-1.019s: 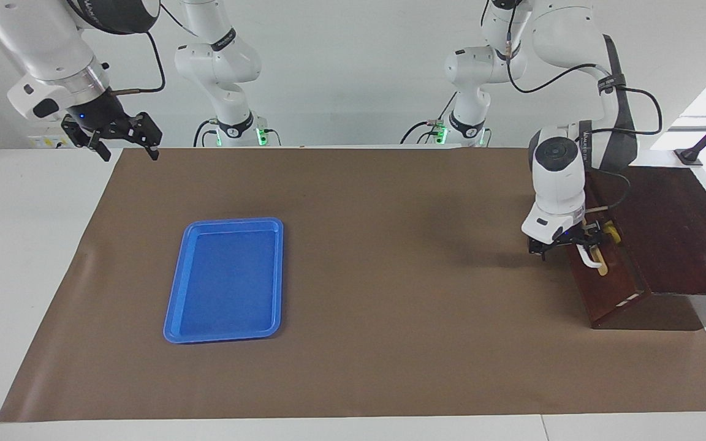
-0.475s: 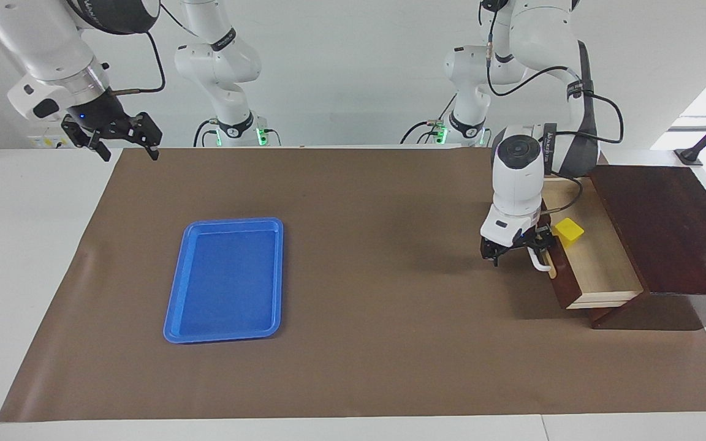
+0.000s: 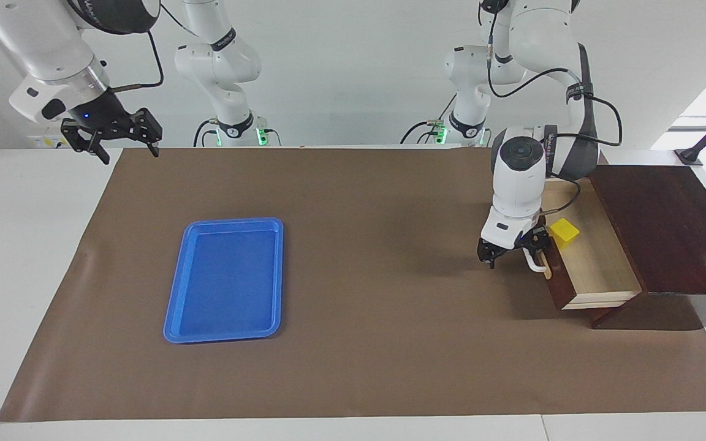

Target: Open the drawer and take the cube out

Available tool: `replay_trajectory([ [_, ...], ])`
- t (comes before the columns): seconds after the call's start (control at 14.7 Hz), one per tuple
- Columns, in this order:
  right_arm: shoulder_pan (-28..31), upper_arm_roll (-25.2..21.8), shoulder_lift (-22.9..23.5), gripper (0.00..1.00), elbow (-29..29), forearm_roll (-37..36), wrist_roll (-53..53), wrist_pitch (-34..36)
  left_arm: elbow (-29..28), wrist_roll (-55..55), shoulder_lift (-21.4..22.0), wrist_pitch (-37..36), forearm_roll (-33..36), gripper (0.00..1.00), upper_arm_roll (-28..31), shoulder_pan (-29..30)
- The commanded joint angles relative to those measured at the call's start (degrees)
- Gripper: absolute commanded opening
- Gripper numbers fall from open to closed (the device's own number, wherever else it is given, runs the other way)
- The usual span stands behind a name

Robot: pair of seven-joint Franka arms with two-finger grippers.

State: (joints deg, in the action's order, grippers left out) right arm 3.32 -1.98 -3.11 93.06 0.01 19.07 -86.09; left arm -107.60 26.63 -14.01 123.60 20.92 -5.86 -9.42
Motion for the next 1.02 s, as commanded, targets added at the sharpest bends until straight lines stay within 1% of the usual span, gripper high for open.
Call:
replay_trajectory([
  [0.0, 0.6, 0.6, -1.7, 1.00, 2.4, 1.0, 8.8, -0.4, 8.2, 1.0, -1.5, -6.7, -2.5, 1.00, -0.1, -1.1],
  [0.14, 0.3, 0.7, -2.0, 1.00, 3.0, 1.0, 12.8, -0.7, 13.7, 1.0, -1.7, -11.5, -4.9, 1.00, -0.1, 0.3],
  [0.27, 0.0, 1.0, -2.3, 1.00, 3.3, 1.0, 14.9, -1.0, 19.7, 1.3, -2.8, -17.1, -9.4, 1.00, 0.5, 2.4],
  [0.41, -1.6, 1.0, -2.3, 1.00, 3.5, 1.0, 15.9, -1.0, 24.2, 1.2, -3.7, -21.1, -10.1, 1.00, 1.0, 6.1],
  [0.54, -2.0, 1.1, -2.7, 1.00, 4.2, 1.0, 18.4, -1.1, 24.2, 1.2, -3.6, -21.1, -12.1, 1.00, 1.0, 10.2],
  [0.68, -3.8, 1.1, -2.8, 1.00, 4.5, 1.1, 23.1, -1.3, 23.4, 1.5, -3.3, -20.5, -14.6, 1.00, 1.0, 14.1],
  [0.81, -5.0, 1.1, -2.9, 1.00, 4.6, 1.6, 26.8, -2.1, 19.1, 3.6, -1.5, -19.4, -15.2, 1.00, 1.0, 15.9],
  [0.95, -6.2, 1.3, -3.2, 1.00, 5.4, 2.5, 30.3, -2.7, 13.4, 11.3, 0.6, -14.5, -15.4, 1.00, 1.0, 16.2],
])
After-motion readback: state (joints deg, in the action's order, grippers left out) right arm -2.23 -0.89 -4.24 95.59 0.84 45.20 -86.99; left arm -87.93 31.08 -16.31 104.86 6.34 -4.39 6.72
